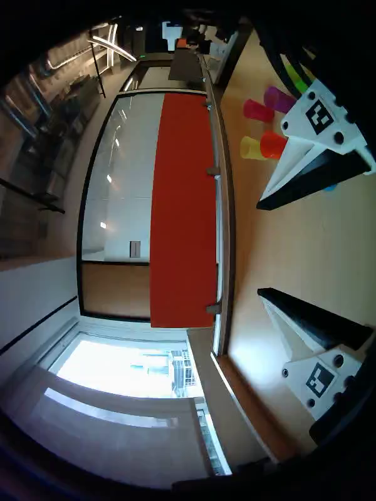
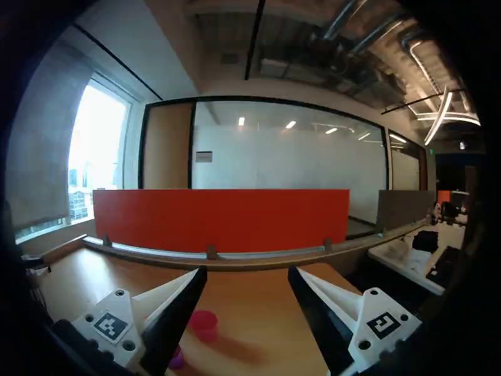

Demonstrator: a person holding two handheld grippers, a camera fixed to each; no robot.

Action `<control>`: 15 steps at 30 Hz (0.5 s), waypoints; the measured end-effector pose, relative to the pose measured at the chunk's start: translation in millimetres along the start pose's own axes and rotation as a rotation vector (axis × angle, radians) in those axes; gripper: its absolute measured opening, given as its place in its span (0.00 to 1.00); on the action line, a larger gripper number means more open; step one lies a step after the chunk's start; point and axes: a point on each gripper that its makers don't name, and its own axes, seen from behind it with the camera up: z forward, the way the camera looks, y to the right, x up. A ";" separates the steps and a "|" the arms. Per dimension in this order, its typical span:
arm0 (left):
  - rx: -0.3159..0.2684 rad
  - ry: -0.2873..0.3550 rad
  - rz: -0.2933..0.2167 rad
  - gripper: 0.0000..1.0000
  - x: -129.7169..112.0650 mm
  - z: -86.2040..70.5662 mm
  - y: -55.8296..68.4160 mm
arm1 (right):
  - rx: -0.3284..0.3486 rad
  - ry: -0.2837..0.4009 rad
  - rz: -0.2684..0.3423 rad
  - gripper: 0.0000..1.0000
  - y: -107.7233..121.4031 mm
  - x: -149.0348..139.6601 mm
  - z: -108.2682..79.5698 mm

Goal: Pour water

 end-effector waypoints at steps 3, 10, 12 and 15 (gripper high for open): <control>0.004 0.022 0.034 0.92 -0.2 1.9 3.9 | -0.012 0.000 0.006 1.00 2.6 1.3 -1.0; 0.020 0.070 0.067 0.92 -4.3 3.8 2.7 | -0.053 -0.006 0.006 1.00 11.0 2.7 -6.2; 0.021 0.081 0.064 0.92 -8.2 4.0 -0.1 | -0.061 -0.003 0.007 1.00 11.8 3.8 -8.1; 0.018 0.093 0.052 0.92 -15.4 4.8 -5.3 | -0.072 0.004 0.006 1.00 12.3 4.3 -11.0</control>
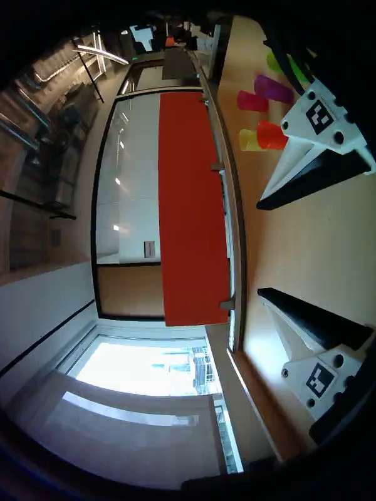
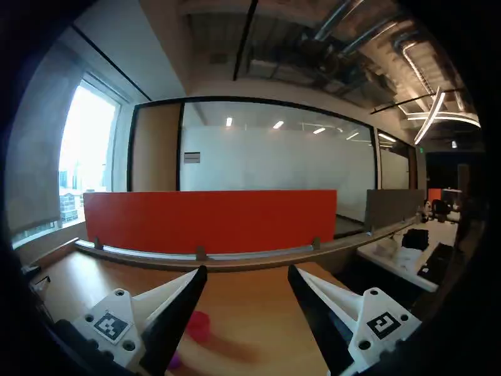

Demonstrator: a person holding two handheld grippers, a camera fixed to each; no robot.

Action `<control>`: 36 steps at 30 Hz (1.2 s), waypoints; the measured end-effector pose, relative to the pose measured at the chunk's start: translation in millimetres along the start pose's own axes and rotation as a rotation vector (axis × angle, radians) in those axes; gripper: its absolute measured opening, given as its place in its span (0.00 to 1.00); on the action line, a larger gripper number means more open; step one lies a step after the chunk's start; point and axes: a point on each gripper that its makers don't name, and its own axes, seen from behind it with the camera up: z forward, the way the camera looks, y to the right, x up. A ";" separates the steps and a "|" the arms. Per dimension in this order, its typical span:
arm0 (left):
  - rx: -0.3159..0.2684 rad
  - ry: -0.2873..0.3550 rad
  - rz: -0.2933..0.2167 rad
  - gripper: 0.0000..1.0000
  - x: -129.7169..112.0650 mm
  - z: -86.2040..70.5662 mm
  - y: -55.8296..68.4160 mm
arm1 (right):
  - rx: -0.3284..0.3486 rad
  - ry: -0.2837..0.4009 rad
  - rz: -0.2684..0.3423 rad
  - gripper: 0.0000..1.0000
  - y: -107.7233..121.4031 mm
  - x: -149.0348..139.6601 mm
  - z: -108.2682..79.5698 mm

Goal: Pour water

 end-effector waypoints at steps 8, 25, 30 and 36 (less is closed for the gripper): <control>0.007 0.033 -0.027 0.92 -16.2 -2.2 -9.3 | -0.047 0.020 -0.017 1.00 11.4 -2.0 -4.9; 0.057 0.044 -0.064 0.92 -43.4 -5.0 -33.2 | -0.046 0.040 -0.021 1.00 5.7 -4.0 7.6; 0.066 0.036 -0.060 0.92 -50.5 -4.6 -34.8 | -0.031 0.042 -0.020 1.00 -1.2 -5.3 13.8; 0.074 0.025 -0.042 0.92 -55.3 -3.4 -37.0 | -0.020 0.042 -0.027 1.00 -5.9 -6.3 17.5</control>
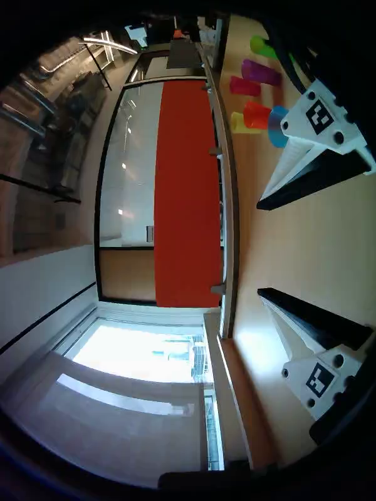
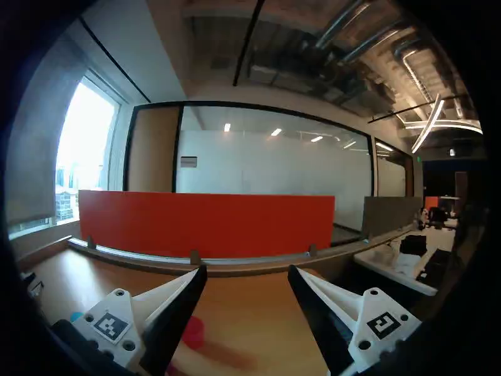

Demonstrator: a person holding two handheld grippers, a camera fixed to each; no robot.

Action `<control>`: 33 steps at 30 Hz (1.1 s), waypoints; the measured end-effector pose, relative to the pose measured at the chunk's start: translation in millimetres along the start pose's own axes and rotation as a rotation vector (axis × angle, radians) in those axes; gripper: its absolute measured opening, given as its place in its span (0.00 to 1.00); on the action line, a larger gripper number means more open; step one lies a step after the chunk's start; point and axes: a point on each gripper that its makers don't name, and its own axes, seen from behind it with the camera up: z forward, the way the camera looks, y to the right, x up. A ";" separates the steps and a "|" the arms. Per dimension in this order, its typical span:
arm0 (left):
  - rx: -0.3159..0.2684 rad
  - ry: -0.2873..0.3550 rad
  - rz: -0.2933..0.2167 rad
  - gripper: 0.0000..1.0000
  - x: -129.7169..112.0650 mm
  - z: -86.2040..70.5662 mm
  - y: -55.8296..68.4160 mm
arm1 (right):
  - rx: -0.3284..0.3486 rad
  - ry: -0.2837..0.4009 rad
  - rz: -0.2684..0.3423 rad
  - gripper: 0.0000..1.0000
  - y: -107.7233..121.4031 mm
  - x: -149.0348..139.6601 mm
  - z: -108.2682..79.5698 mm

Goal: Pour water

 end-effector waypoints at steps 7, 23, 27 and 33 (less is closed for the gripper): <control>0.009 -0.031 0.006 0.92 -8.0 2.2 -2.0 | 0.004 0.001 -0.002 1.00 -1.2 -0.1 0.8; 0.003 -0.037 0.010 0.92 -8.8 4.8 1.0 | 0.022 0.012 0.005 1.00 -7.3 3.0 -1.9; 0.003 -0.037 0.010 0.92 -8.9 4.8 1.6 | 0.029 0.022 0.011 1.00 -10.2 7.3 -3.7; 0.003 -0.036 0.012 0.92 -8.5 4.4 2.1 | 0.037 0.042 0.026 1.00 -13.1 15.8 -5.6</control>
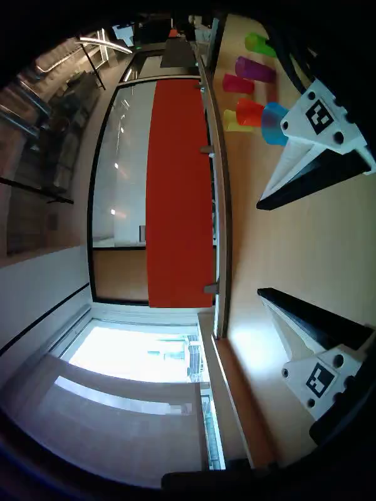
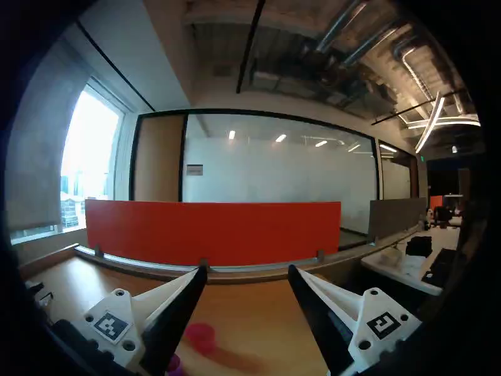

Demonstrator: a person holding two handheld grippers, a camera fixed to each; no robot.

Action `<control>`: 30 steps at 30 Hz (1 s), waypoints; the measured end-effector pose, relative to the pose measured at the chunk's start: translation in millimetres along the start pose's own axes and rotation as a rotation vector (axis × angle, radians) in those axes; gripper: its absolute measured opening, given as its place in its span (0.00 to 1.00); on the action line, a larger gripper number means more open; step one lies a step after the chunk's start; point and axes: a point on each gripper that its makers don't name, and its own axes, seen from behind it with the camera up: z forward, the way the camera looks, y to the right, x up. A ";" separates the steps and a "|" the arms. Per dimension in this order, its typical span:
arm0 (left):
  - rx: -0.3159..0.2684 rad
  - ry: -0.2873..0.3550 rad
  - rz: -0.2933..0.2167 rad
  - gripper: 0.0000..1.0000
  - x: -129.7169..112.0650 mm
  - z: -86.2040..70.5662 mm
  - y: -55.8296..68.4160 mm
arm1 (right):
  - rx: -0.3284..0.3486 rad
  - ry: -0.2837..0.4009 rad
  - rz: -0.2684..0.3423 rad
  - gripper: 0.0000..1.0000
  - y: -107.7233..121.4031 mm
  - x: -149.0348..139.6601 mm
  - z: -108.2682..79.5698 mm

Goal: Pour water

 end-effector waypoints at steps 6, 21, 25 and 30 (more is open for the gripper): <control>0.000 0.000 -0.001 0.92 0.1 -0.2 0.2 | 0.016 0.038 -0.004 1.00 -3.4 15.4 0.9; 0.000 -0.002 0.000 0.92 3.2 -1.5 0.0 | 0.108 0.067 -0.011 1.00 -28.0 -17.7 2.4; 0.000 -0.002 0.000 0.92 3.6 -1.7 -0.1 | 0.126 0.059 0.000 1.00 -26.1 -42.0 2.4; 0.000 -0.002 0.000 0.92 3.9 -1.7 -0.2 | 0.144 0.052 0.037 1.00 -21.5 -61.6 3.3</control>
